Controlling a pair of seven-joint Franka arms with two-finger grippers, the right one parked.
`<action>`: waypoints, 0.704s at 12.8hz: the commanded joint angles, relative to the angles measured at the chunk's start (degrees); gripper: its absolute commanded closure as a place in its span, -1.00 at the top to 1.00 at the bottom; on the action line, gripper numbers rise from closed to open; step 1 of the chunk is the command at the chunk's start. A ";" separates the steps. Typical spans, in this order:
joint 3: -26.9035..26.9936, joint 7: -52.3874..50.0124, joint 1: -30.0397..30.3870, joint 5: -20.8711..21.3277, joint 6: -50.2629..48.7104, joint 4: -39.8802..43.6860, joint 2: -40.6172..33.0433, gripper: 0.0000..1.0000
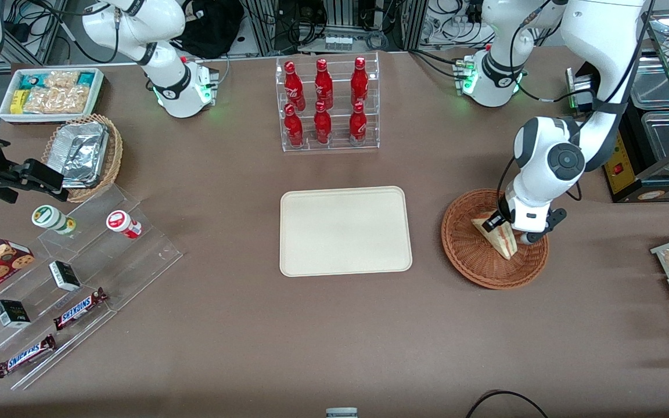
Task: Place sandwich from basket to tray
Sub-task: 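Lift the sandwich and carry it with the left gripper over the cream tray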
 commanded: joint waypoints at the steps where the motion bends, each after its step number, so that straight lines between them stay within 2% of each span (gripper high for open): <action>1: -0.03 -0.51 -0.20 0.25 -0.89 0.42 -1.70 -0.83; 3: -0.73 -0.33 -0.37 0.43 -6.74 3.56 -2.84 -0.87; 5: -2.22 0.02 -1.77 0.86 -23.04 13.90 -1.02 -0.89; 7: -2.40 0.20 -5.10 4.28 -35.39 23.76 2.41 -0.92; 9: -2.40 0.11 -9.49 4.64 -36.23 27.05 4.88 -0.92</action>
